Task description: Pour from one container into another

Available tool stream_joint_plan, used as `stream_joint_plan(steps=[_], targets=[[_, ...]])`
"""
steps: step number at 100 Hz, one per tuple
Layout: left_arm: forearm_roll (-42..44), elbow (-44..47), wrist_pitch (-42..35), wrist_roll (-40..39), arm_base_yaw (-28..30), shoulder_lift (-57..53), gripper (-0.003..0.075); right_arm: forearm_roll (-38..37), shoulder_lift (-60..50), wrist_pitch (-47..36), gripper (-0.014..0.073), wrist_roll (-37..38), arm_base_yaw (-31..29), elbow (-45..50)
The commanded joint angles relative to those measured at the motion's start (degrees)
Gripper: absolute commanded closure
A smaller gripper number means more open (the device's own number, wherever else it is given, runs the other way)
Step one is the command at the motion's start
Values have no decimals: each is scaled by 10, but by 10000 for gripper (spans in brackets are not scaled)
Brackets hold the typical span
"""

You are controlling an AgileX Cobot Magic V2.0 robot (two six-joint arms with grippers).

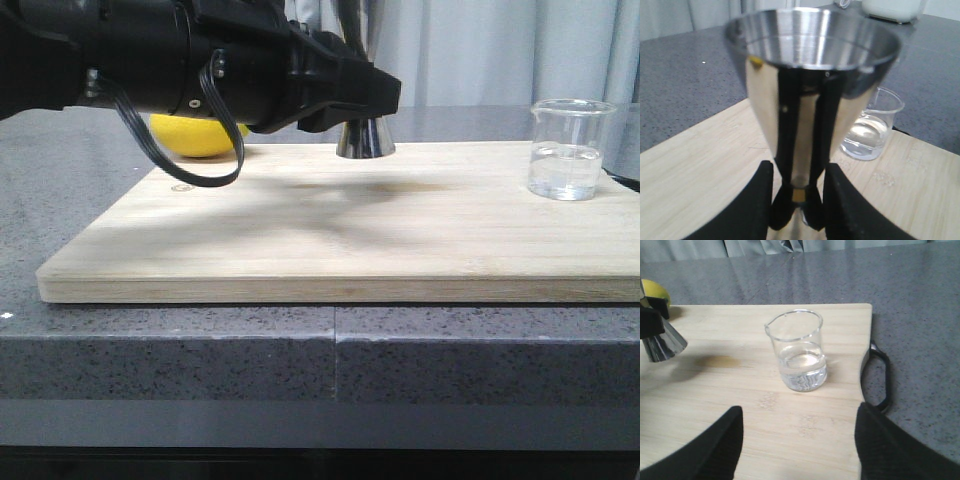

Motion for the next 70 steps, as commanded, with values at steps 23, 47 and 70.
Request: stream_joint_plan(steps=[23, 47, 70], targets=[[44, -18, -41, -44, -3, -33, 741, -33, 164, -210, 162, -4, 4, -14], [45, -18, -42, -46, -3, -36, 741, -50, 279, -364, 162, -4, 4, -14], [68, -18, -42, -59, -3, -36, 741, -53, 336, -439, 161, -4, 4, -16]])
